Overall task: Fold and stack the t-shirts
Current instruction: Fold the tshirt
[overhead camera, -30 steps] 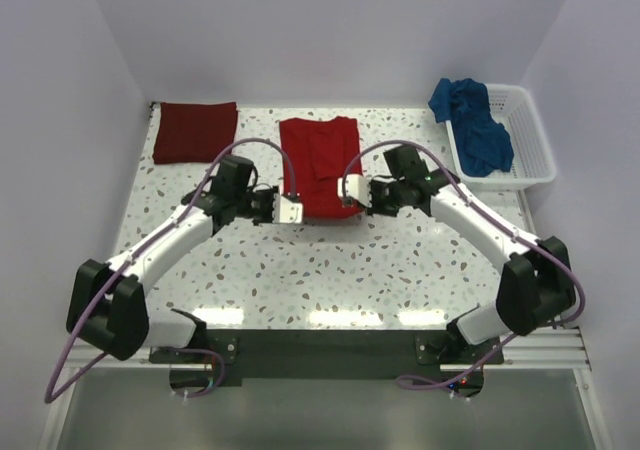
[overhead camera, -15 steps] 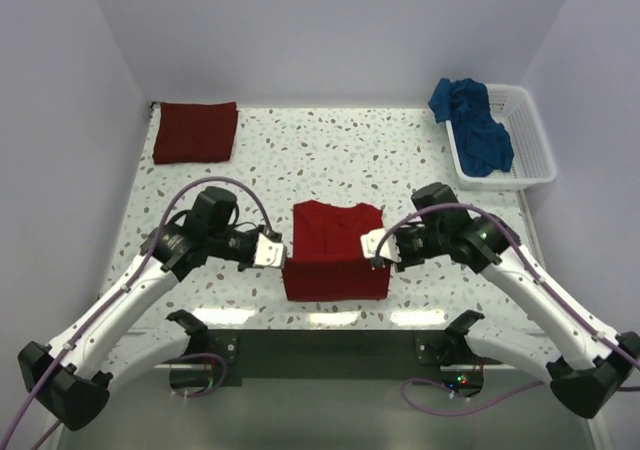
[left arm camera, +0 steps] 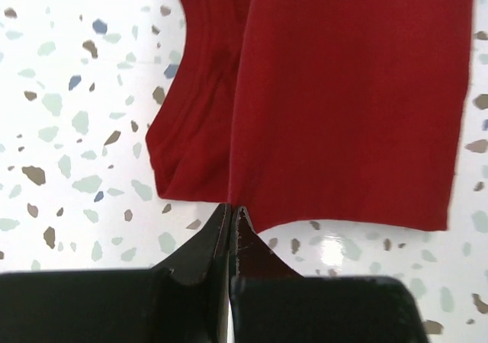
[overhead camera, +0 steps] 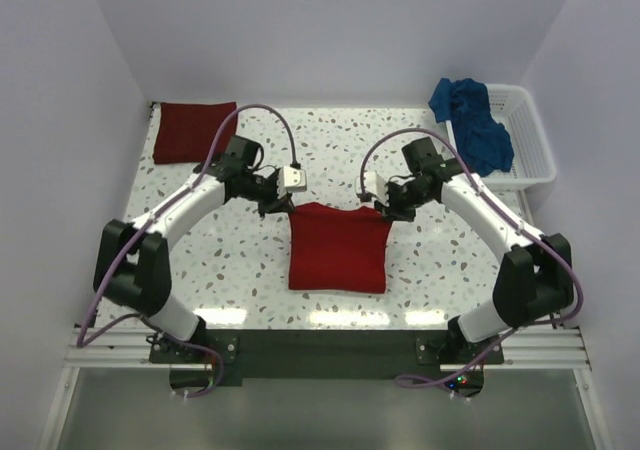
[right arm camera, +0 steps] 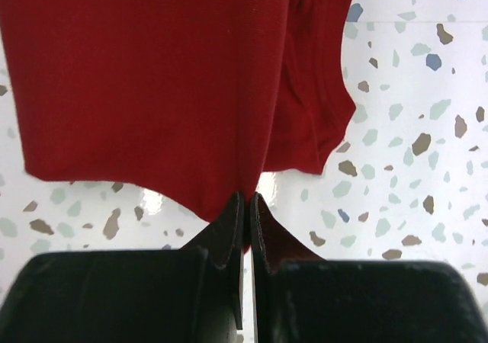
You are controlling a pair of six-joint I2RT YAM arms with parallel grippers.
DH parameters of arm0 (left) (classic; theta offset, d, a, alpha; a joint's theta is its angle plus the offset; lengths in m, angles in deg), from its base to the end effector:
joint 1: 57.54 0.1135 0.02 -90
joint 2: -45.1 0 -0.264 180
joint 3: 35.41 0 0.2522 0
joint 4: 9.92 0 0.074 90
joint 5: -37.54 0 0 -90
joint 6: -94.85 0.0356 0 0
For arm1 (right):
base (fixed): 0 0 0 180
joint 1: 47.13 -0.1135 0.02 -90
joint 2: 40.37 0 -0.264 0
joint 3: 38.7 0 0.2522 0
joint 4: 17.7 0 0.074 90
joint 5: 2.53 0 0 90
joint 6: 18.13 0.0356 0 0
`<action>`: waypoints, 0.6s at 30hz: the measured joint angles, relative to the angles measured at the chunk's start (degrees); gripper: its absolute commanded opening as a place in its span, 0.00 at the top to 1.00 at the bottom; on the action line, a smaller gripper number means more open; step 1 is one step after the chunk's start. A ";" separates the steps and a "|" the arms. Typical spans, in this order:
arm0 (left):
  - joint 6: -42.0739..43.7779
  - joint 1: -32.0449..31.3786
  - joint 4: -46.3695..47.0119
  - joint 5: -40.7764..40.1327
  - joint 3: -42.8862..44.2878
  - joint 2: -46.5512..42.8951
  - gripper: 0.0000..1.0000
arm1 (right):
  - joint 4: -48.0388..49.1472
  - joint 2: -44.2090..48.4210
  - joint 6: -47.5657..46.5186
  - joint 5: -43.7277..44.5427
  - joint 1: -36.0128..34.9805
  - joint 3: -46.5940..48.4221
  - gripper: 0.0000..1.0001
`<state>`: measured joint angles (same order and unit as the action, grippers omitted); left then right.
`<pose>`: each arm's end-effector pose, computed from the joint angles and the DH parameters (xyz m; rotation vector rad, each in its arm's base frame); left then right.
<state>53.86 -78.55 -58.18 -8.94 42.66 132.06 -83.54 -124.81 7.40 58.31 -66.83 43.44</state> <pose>0.2800 -0.1338 0.2543 1.5531 1.7419 -0.7324 0.2630 0.1126 0.2686 -1.8175 1.8200 0.4289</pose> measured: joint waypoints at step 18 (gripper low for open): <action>-4.48 2.89 9.75 -0.66 -0.72 14.67 1.00 | 14.67 -20.52 5.35 -0.22 0.85 -0.39 1.00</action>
<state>49.38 -75.67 -48.43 -9.59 41.94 146.72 -68.87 -145.33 12.76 58.09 -65.98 43.05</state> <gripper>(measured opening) 0.018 0.026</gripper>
